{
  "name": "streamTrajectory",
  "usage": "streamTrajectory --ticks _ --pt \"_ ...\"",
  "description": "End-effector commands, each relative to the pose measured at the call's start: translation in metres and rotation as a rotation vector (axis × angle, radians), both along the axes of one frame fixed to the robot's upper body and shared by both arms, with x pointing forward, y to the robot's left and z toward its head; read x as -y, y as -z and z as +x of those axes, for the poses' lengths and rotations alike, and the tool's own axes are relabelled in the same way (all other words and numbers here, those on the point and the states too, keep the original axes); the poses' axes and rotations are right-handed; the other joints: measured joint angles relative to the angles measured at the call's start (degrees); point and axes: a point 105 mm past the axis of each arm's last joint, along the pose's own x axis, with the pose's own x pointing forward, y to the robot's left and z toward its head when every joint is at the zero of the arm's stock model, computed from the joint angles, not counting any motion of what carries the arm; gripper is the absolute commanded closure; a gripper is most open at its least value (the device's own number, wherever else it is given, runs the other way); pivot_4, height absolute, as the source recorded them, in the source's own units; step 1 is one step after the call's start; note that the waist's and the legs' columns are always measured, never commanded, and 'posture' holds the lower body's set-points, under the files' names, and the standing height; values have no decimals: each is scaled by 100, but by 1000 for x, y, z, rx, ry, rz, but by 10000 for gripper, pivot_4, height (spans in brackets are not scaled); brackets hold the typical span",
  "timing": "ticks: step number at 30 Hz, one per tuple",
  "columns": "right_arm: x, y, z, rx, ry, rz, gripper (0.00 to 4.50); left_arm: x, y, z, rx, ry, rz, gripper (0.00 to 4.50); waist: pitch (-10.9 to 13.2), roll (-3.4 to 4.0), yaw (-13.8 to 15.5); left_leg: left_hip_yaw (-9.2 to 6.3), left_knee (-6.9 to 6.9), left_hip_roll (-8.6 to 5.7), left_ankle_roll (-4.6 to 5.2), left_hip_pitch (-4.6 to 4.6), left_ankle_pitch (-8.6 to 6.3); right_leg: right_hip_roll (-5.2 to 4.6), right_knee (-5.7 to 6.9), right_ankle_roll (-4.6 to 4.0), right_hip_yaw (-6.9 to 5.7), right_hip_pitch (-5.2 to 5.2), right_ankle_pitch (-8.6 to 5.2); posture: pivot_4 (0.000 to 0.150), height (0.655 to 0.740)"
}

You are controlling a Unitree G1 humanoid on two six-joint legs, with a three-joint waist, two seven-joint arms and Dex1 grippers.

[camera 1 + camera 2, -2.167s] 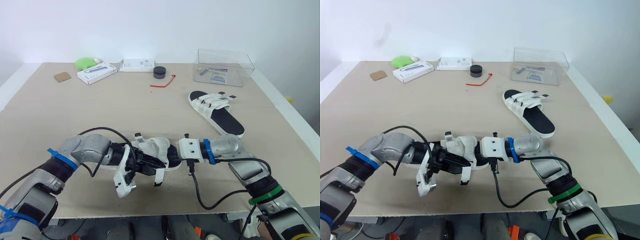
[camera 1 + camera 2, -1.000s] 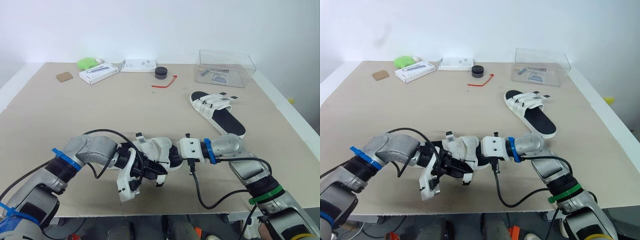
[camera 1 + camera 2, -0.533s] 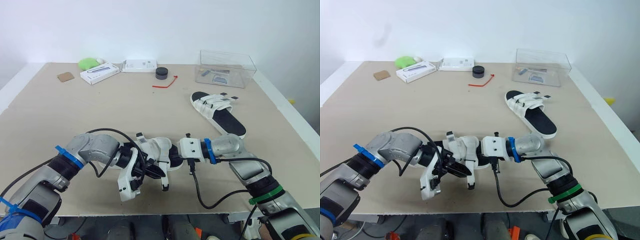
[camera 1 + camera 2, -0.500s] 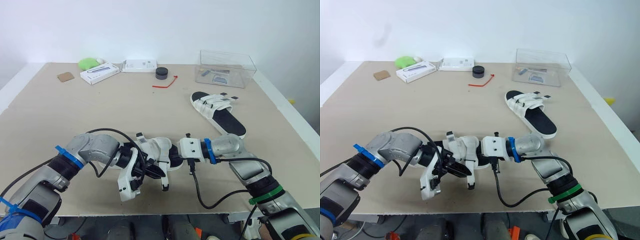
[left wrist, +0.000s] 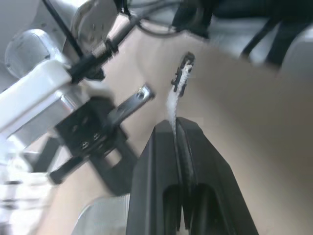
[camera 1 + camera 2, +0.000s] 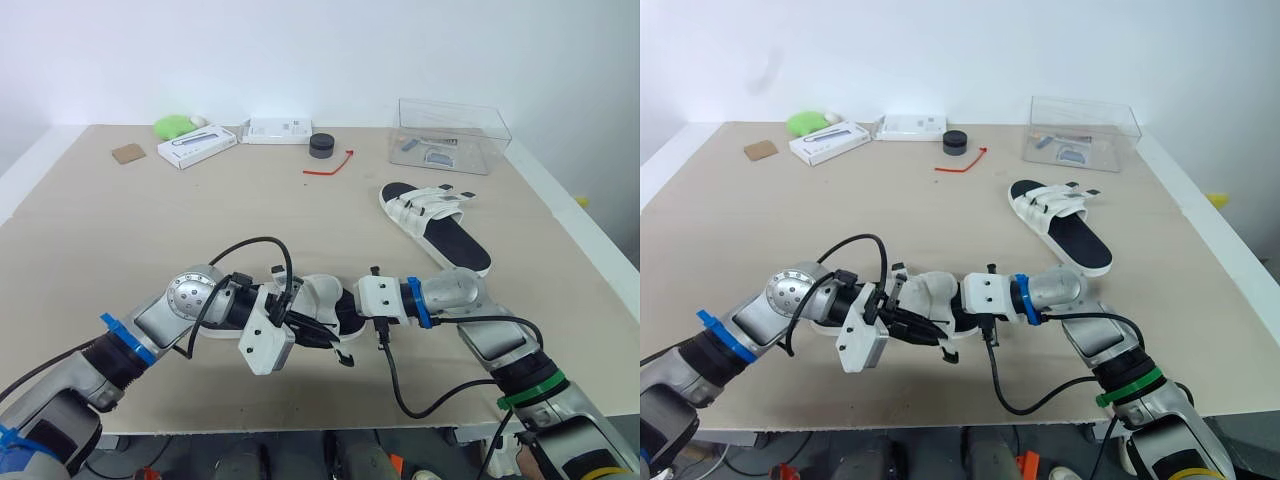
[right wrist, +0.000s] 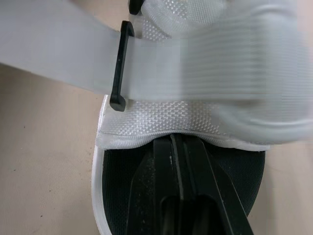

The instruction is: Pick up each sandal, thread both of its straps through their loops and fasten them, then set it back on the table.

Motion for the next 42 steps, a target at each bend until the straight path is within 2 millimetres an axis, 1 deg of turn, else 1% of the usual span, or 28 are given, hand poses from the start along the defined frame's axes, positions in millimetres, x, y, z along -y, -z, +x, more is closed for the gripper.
streamTrajectory --ticks 1,2,3,5,9,12,18,21,23,24,26,27,31,32,37,42 --pt "15 29 0 -80 53 -100 45000 -3 -13 -6 64 34 -25 44865 0 0 0 -2 0 0 0 0 0 1 0 0 0 0 0 1500 7400" --pt "15 29 0 -79 53 -101 45000 -6 -10 -9 104 50 -22 44865 0 1 1 -3 0 0 0 0 0 2 0 0 0 0 0 1500 7400" --pt "15 29 0 -78 53 -101 45000 -6 -10 -10 104 46 -34 44865 0 1 1 -5 0 0 0 0 0 3 0 -2 0 0 -2 1500 7400" --pt "16 29 0 -77 52 -102 45000 -7 -11 -12 86 35 -54 44865 0 1 1 -5 -2 0 0 0 0 3 -1 -4 1 0 -3 1500 7400" --pt "16 30 -1 -76 49 -106 45000 -7 -17 -25 51 64 -78 44865 1 0 1 -7 -3 1 0 -4 0 2 -1 -5 2 -1 -5 1500 7400" --pt "17 30 -1 -76 47 -108 45000 -7 -19 -31 27 74 -72 44865 2 1 1 -7 -3 0 -1 -3 0 1 -2 -4 1 -1 -6 1500 7400" --pt "16 31 -1 -75 43 -111 45000 -9 -21 -27 -60 20 -61 44865 2 1 1 -11 -5 1 -1 -4 -1 4 -2 -2 0 -2 -10 1500 7400" --pt "16 31 -1 -76 42 -111 45000 -11 -19 -27 -92 -5 -32 44865 2 2 1 -11 -5 1 -1 -4 -1 4 -3 -1 0 -2 -10 1500 7400" --pt "16 31 -1 -78 41 -112 45000 -13 -19 -26 -85 -13 -26 38977 2 2 1 -12 -5 0 -2 -4 -1 5 -3 -1 0 -2 -11 1500 7400" --pt "16 31 -1 -79 41 -113 45000 -14 -19 -27 -73 -9 -27 36759 2 2 1 -13 -5 0 -2 -4 -1 5 -3 -1 0 -2 -11 1500 7400" --pt "17 31 -1 -81 42 -114 45000 -15 -21 -27 -57 -3 -27 26935 2 2 1 -13 -5 0 -2 -4 -1 4 -3 -1 0 -2 -11 1500 7400" --pt "17 31 -1 -81 42 -115 45000 -16 -23 -27 -54 -2 -28 21335 2 2 1 -14 -5 0 -2 -4 -1 4 -3 -1 0 -2 -11 1500 7400" --pt "18 32 -1 -83 42 -117 45000 -20 -23 -28 -1 12 6 2389 2 2 1 -14 -5 0 -2 -6 -1 3 -6 -1 0 -2 -11 1500 7400" --pt "18 31 -1 -83 42 -117 45000 -20 -23 -27 6 9 8 389 3 2 1 -14 -7 0 -3 -7 -2 4 -9 -1 -1 -2 -11 1500 7400" --pt "15 32 0 -84 37 -115 45000 -26 -7 -31 70 38 71 389 2 3 0 -14 -14 1 -3 -8 -2 3 -23 -1 0 0 -11 1500 7400" --pt "15 32 0 -86 33 -117 45000 -38 12 -23 251 91 171 389 2 3 3 -15 -24 1 -3 -7 -2 -13 -29 -2 -1 0 -10 1500 7400"
